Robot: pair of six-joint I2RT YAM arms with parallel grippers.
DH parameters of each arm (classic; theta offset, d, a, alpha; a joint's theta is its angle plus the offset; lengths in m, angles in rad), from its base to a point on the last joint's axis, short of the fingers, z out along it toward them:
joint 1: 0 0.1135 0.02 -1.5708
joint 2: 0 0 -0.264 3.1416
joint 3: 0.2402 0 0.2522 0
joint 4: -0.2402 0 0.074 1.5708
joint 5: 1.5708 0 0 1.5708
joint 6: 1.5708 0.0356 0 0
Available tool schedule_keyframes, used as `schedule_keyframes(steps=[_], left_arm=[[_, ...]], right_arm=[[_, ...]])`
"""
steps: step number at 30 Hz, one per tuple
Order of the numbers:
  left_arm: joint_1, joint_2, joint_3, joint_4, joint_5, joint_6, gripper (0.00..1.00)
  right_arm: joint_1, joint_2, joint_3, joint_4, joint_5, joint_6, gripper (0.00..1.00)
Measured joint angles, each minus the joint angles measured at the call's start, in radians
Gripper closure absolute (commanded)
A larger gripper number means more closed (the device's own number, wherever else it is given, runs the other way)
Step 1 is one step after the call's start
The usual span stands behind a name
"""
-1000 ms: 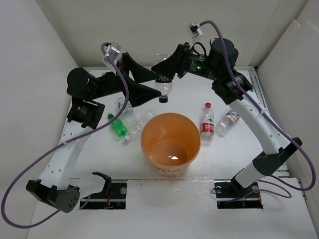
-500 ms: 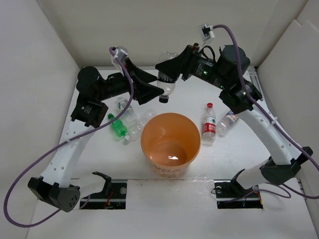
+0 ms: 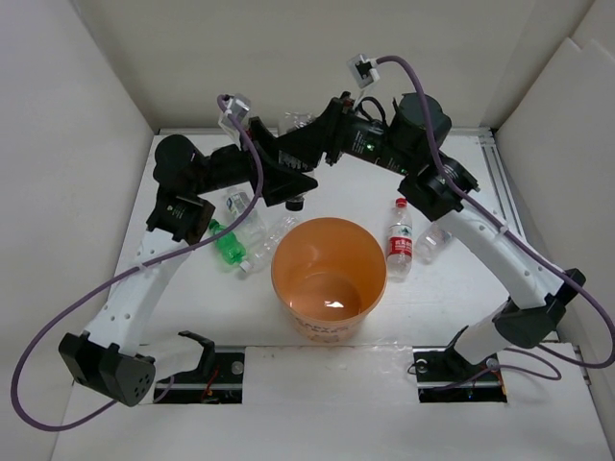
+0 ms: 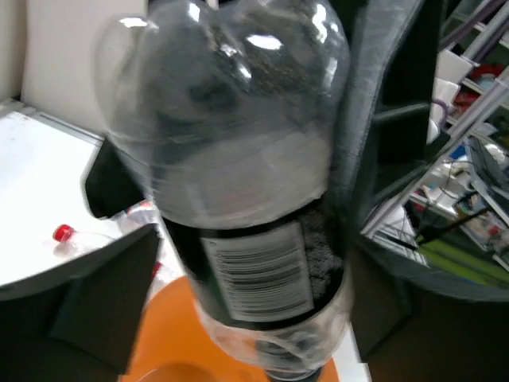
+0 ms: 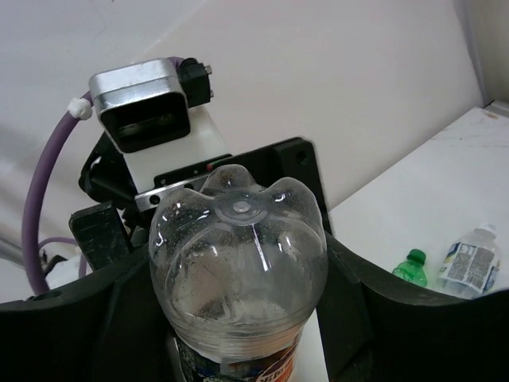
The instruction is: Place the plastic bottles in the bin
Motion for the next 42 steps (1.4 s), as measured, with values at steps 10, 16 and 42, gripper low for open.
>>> schedule_keyframes(steps=[10, 16, 42], left_arm=[[0.0, -0.028, -0.122, 0.058, 0.05, -0.016, 0.86], [-0.119, -0.079, -0.21, -0.116, -0.072, 0.111, 0.91], [-0.476, -0.156, -0.237, -0.36, -0.634, 0.232, 0.0]], right_arm=[[-0.001, -0.065, -0.079, -0.037, 0.058, -0.035, 0.0], [-0.093, -0.289, -0.228, -0.222, 0.271, -0.11, 0.0], [-0.776, -0.424, -0.769, -0.571, 0.645, -0.026, 0.0]])
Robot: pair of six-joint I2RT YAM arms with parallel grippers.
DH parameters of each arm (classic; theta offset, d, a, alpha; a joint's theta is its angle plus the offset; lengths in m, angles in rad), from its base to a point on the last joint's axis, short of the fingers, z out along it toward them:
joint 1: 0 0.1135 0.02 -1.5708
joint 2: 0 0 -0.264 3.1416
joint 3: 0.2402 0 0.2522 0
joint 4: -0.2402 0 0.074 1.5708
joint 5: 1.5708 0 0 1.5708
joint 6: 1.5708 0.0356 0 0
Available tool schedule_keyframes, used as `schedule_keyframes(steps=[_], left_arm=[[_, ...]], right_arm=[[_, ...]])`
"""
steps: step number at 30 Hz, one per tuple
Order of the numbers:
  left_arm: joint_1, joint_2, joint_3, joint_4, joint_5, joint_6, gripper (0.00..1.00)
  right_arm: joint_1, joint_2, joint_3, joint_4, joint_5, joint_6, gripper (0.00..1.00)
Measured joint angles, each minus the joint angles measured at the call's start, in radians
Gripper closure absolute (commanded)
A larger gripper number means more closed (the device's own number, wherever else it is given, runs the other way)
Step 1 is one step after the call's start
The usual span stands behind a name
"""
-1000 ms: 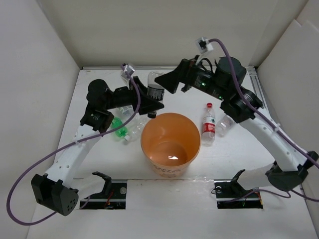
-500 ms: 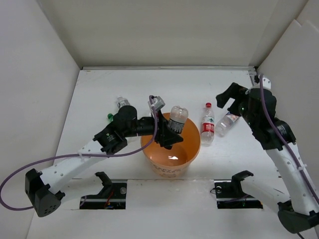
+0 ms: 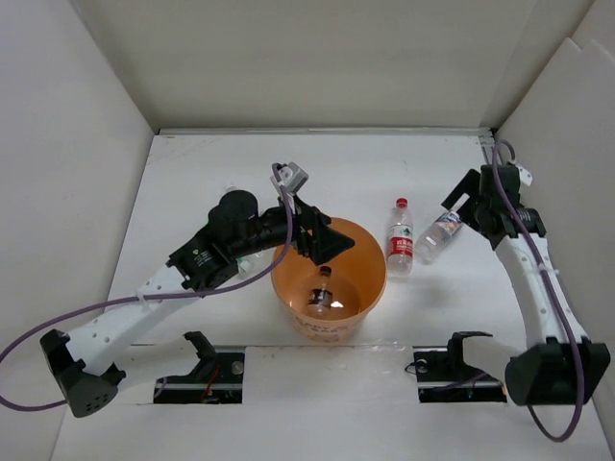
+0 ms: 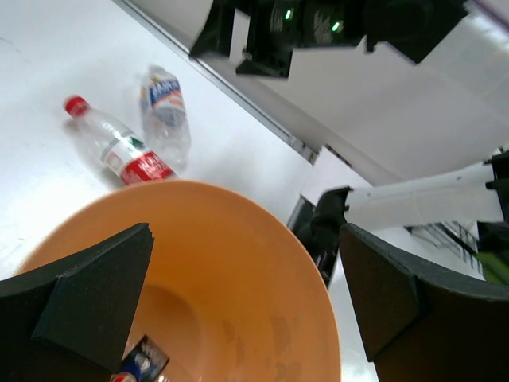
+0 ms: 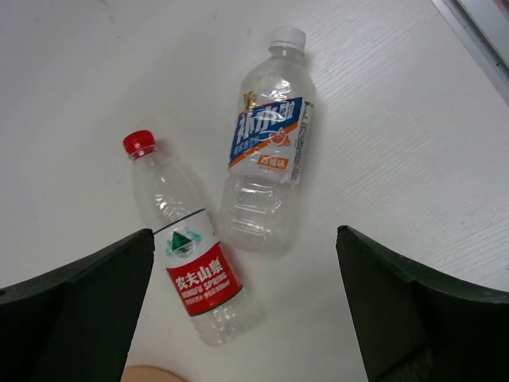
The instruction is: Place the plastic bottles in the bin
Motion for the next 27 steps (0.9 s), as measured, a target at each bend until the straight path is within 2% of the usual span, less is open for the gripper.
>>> schedule_keyframes(steps=[6, 13, 17, 21, 22, 23, 24, 27], left_arm=[[0.0, -0.01, 0.172, -0.138, -0.182, 0.015, 0.0], [0.0, 0.101, 0.498, -0.348, -0.41, 0.042, 0.0], [0.0, 0.174, 0.61, -0.419, -0.483, 0.052, 0.0], [0.0, 0.21, 0.635, -0.473, -0.536, 0.056, 0.0], [0.0, 0.214, 0.636, -0.483, -0.546, 0.056, 0.0], [0.0, 0.217, 0.637, -0.491, -0.553, 0.057, 0.0], [0.0, 0.221, 0.637, -0.499, -0.555, 0.059, 0.0], [0.0, 0.239, 0.657, -0.515, -0.544, 0.066, 0.0]], right_arm=[[-0.093, 0.239, -0.006, 0.077, -0.055, 0.018, 0.0], [-0.142, 0.472, 0.002, 0.133, -0.083, 0.022, 0.03], [-0.143, 0.589, 0.033, 0.167, -0.108, 0.023, 0.16], [-0.144, 0.682, 0.061, 0.187, -0.128, 0.018, 0.44], [-0.146, 0.684, 0.066, 0.192, -0.134, 0.016, 0.65], [-0.149, 0.684, 0.067, 0.205, -0.142, 0.012, 0.94], [-0.154, 0.684, 0.068, 0.213, -0.146, 0.013, 1.0], [-0.166, 0.667, 0.069, 0.227, -0.148, 0.018, 1.0]])
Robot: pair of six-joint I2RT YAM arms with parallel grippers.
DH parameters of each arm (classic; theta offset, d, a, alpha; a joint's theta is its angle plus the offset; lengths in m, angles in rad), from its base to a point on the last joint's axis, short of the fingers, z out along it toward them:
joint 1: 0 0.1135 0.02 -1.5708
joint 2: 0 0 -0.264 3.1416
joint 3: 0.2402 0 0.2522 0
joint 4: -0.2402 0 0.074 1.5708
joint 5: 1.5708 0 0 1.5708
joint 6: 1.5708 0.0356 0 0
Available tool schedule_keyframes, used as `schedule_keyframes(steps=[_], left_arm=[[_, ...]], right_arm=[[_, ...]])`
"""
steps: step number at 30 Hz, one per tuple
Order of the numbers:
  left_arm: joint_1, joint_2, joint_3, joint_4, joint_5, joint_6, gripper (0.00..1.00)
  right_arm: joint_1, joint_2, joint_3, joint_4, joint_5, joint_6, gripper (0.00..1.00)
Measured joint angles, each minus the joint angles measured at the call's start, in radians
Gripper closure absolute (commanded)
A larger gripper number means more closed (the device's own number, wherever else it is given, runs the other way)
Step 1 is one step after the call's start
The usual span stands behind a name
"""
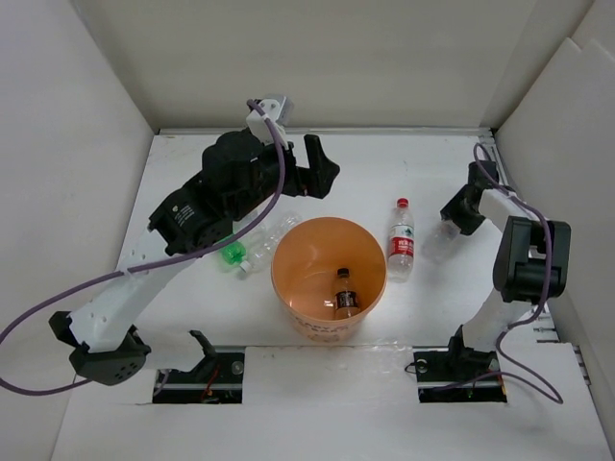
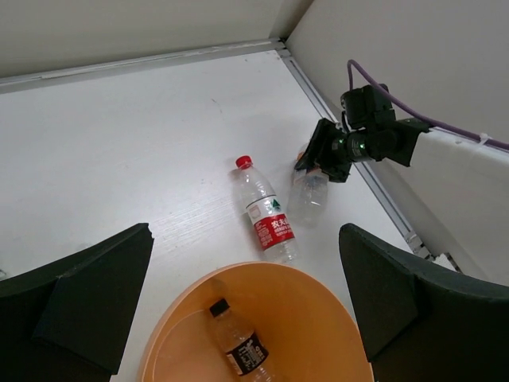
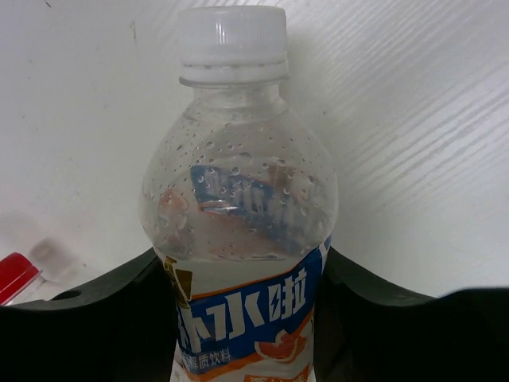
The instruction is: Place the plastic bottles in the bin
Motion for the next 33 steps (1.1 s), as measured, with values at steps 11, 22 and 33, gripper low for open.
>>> schedule_keyframes(steps=[11, 22, 33], left_arm=[[0.0, 0.273, 0.244, 0.003, 0.322, 0.049, 0.0], [0.0, 0.278, 0.109, 0.235, 0.66, 0.045, 0.0], [0.001, 0.136, 0.001, 0.371, 0.691, 0.027, 0.0]], right_arm=[[0.016, -0.397, 0.136, -0.023, -0.242, -0.014, 1.0], [0.266, -0.664, 0.338, 0.22, -0.692, 0.011, 1.0], [0.566, -0.661, 0.322, 0.323, -0.726, 0.077, 1.0]])
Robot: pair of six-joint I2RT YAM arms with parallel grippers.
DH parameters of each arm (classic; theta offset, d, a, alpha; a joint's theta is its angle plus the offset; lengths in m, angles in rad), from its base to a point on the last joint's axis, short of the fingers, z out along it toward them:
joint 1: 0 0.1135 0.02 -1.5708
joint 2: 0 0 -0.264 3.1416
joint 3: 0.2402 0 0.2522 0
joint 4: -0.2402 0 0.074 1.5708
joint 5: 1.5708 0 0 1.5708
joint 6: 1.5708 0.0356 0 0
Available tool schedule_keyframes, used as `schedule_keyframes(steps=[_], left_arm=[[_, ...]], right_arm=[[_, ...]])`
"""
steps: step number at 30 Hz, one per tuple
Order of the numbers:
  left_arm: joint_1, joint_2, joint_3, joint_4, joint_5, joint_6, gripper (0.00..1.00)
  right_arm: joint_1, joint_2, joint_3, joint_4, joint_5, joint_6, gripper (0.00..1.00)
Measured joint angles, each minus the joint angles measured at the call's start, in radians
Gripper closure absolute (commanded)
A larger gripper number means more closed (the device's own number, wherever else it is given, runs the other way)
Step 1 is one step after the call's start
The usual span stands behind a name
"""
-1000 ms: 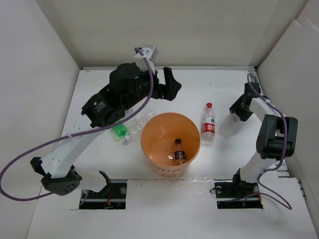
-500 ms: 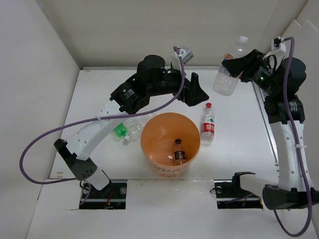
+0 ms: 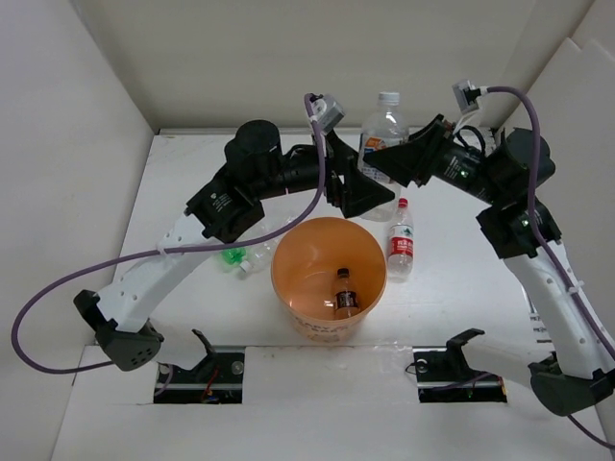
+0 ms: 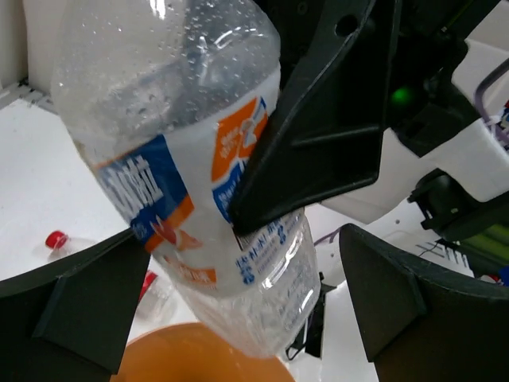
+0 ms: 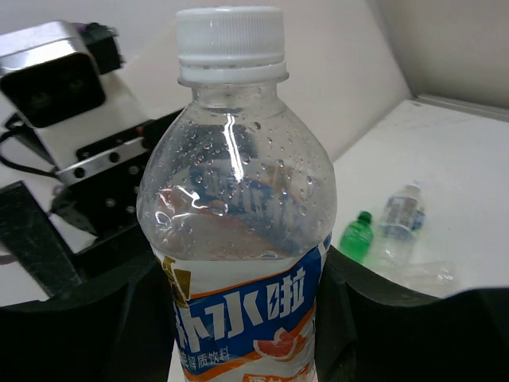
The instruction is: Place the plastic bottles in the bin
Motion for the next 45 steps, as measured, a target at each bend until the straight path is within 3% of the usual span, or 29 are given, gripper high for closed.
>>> schedule_keyframes(steps=[3, 5, 8, 9, 10, 11, 12, 13, 18, 22, 23, 25, 26, 28, 29, 39, 45], left_arm=[[0.001, -0.02, -0.04, 0.046, 0.022, -0.014, 0.0], [0.001, -0.021, -0.061, 0.061, 0.037, -0.024, 0.08], [0.003, -0.021, -0.091, 0.066, 0.047, -0.039, 0.47], [0.006, -0.021, -0.098, 0.069, 0.05, -0.05, 0.59], [0.011, -0.022, -0.101, 0.076, 0.055, -0.061, 0.75], [0.014, -0.025, -0.105, 0.085, 0.064, -0.074, 0.78], [0.015, -0.032, -0.108, 0.094, 0.075, -0.077, 0.8], [0.015, -0.043, -0.119, 0.096, 0.076, -0.074, 0.82], [0.003, -0.119, -0.225, 0.094, 0.058, -0.063, 0.85], [0.01, -0.208, -0.383, 0.083, 0.029, -0.063, 0.85], [0.01, -0.242, -0.433, 0.085, 0.029, -0.066, 0.79], [0.005, -0.315, -0.531, 0.093, 0.03, -0.072, 0.57], [0.005, -0.352, -0.573, 0.093, 0.03, -0.078, 0.32], [0.0, -0.409, -0.631, 0.099, 0.03, -0.087, 0.16], [-0.002, -0.429, -0.65, 0.1, 0.029, -0.087, 0.0], [-0.003, -0.457, -0.655, 0.072, -0.012, -0.093, 0.0], [-0.004, -0.402, -0.494, -0.029, -0.179, -0.082, 0.0]], right_arm=[[0.05, -0.001, -0.043, 0.099, -0.007, 0.041, 1.0], [0.069, 0.002, -0.065, 0.141, -0.009, 0.063, 1.0], [0.09, 0.017, -0.079, 0.186, -0.017, 0.096, 0.97], [0.093, 0.019, -0.082, 0.196, -0.022, 0.089, 0.88], [0.095, 0.021, -0.082, 0.207, -0.024, 0.086, 0.69], [0.095, 0.022, -0.082, 0.217, -0.027, 0.082, 0.24], [0.097, 0.022, -0.083, 0.23, -0.028, 0.088, 0.05], [0.098, 0.022, -0.084, 0.243, -0.023, 0.101, 0.0], [0.052, -0.023, -0.112, 0.206, 0.005, 0.073, 0.0], [-0.024, -0.08, -0.116, 0.043, 0.135, -0.026, 0.0], [-0.043, -0.09, -0.122, 0.006, 0.188, -0.054, 0.0], [-0.073, -0.101, -0.154, -0.056, 0.304, -0.102, 0.0], [-0.084, -0.105, -0.189, -0.094, 0.367, -0.129, 0.0], [-0.095, -0.099, -0.235, -0.146, 0.444, -0.153, 0.0], [-0.098, -0.083, -0.259, -0.173, 0.483, -0.166, 0.0], [-0.127, 0.15, -0.371, -0.329, 0.712, -0.208, 0.0], [-0.121, 0.346, -0.372, -0.337, 0.771, -0.202, 0.0]])
